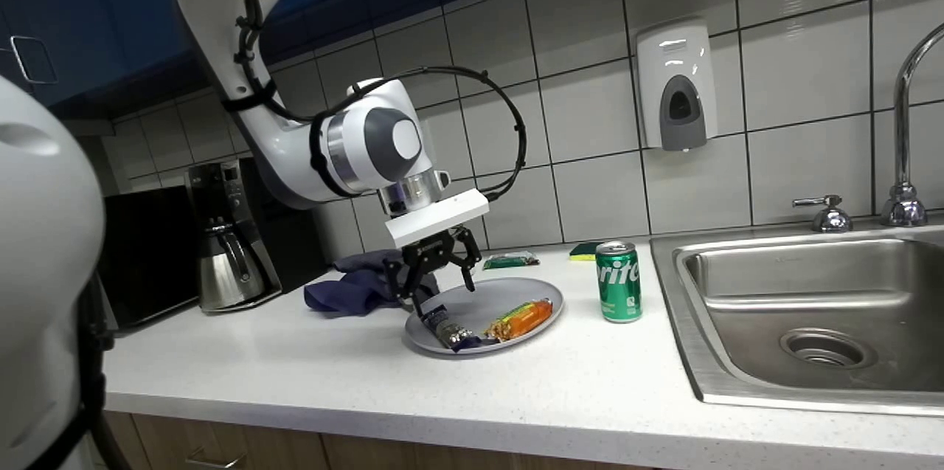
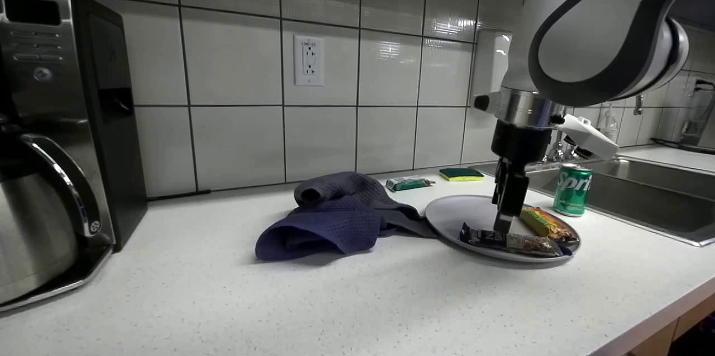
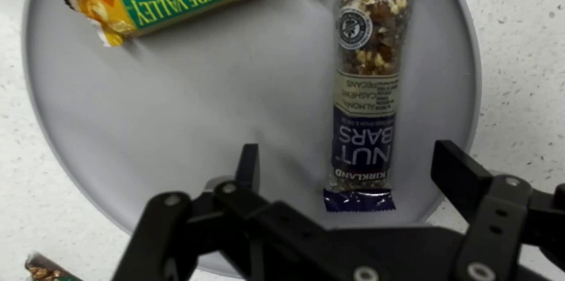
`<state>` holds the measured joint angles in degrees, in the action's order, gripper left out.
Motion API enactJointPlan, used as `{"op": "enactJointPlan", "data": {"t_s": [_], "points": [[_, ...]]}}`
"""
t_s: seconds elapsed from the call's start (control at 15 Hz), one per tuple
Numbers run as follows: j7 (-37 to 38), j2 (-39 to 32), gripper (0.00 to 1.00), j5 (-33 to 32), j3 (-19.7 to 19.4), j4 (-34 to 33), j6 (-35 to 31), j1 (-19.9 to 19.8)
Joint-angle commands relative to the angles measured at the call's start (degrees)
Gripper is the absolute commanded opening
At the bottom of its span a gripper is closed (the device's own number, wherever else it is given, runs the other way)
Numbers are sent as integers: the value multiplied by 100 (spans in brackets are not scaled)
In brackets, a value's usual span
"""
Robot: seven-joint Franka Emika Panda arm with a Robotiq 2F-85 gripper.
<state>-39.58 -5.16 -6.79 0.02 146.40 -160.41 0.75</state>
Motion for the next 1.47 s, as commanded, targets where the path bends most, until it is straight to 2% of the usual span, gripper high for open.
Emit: {"op": "enactJointPlan", "data": {"t_s": [0.0, 0.27, 0.33, 0.4, 0.87, 1.4], "points": [[983, 239, 100, -461, -167, -106, 273, -88], [1929, 199, 100, -623, -288, -347, 472, -119], [1753, 219, 100, -374, -226, -327, 460, -135], [1609, 126, 100, -457, -222, -239, 218, -152], [1672, 126, 100, -425, -220, -273, 252, -152], [5029, -315, 100, -2088, -648, -852, 498, 32]]}}
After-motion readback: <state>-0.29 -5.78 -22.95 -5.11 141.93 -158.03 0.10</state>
